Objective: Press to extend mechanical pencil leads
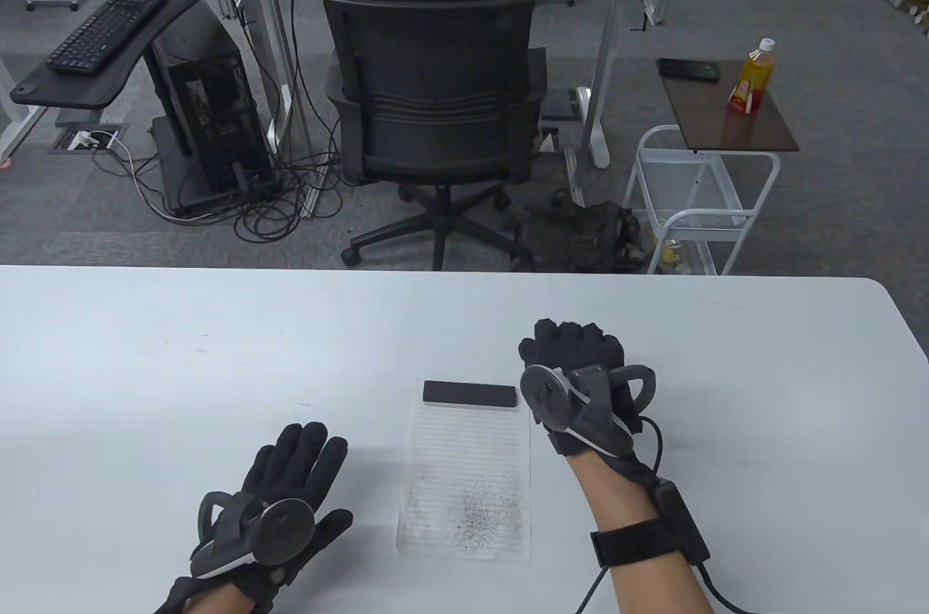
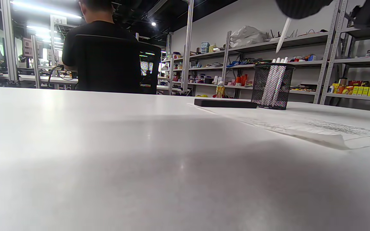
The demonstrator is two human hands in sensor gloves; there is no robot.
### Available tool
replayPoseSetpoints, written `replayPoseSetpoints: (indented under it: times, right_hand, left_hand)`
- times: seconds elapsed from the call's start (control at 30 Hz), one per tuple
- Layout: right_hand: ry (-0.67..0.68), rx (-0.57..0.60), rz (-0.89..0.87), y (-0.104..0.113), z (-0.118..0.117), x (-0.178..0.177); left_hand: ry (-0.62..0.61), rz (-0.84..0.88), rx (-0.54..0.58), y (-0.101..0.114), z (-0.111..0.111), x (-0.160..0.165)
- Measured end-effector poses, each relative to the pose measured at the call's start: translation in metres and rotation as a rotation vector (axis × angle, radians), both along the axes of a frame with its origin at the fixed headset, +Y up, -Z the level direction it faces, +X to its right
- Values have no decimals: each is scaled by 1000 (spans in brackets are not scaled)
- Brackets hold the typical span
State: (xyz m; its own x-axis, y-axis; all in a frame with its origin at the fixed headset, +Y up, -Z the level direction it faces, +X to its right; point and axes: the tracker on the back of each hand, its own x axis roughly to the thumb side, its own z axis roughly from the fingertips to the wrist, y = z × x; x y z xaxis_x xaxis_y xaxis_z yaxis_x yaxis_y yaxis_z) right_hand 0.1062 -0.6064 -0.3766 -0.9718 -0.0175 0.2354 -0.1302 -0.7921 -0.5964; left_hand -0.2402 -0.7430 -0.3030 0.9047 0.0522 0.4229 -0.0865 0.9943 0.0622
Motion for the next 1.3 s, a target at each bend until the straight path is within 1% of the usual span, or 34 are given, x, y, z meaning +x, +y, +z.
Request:
replayPoseSetpoints:
  times: [0.03, 0.1, 0.17, 0.2, 0.23, 0.3, 0.37, 0.4, 0.43, 0.47, 0.53, 0.6, 0.67, 0.73, 0.83, 1.0, 1.03, 1.17, 1.23, 1.3]
  right_hand:
    - [5, 6, -27, 1, 5, 2]
    - [35, -3, -240, -3, 25, 12]
    - [54, -33, -448, -15, 36, 22]
    - [84, -62, -557, -25, 38, 27]
    - [112, -85, -621, -33, 39, 30]
    - [137, -177, -812, -59, 34, 36]
    - [163, -235, -919, -80, 25, 41]
    - [171, -245, -962, -89, 23, 44]
    - [210, -248, -1052, -103, 21, 46]
    - [236, -250, -1110, -111, 20, 48]
    - [207, -282, -1167, -132, 22, 54]
    - [220, -286, -1185, -143, 23, 61]
    - [269, -351, -1295, -150, 22, 65]
    - [426, -443, -1501, -158, 19, 63]
    - [557, -585, -1684, -165, 18, 58]
    - [765, -759, -1793, -178, 16, 44]
    - [774, -774, -1802, -179, 16, 43]
    - [739, -704, -1820, -183, 15, 38]
    - [783, -677, -1871, -187, 15, 36]
    - [788, -669, -1937, -190, 15, 35]
  left_hand:
    - [-1, 0, 2, 0, 0, 0]
    - [-3, -3, 6, 0, 1, 1]
    - [-4, -6, 6, -1, 1, 1]
    - [-4, -7, 5, -1, 1, 1]
    - [-5, -7, 4, -1, 1, 2]
    - [-9, -2, 0, -1, 1, 2]
    - [-8, -1, -3, -2, 1, 2]
    - [-8, -2, -5, -2, 1, 2]
    - [-7, -3, -6, -2, 1, 2]
    - [-8, -4, -9, -2, 1, 2]
    - [-10, -6, -12, -2, 1, 2]
    - [-12, -8, -16, -2, 0, 2]
    - [-12, -9, -20, -3, 1, 2]
    - [-12, -8, -25, -3, 1, 3]
    - [-14, -10, -26, -3, 1, 3]
    - [-15, -4, -26, -3, 0, 3]
    - [-15, -4, -26, -4, 0, 3]
    - [-16, -4, -28, -5, 0, 4]
    - [-18, -9, -30, -5, 0, 4]
    - [-18, -7, -29, -5, 0, 5]
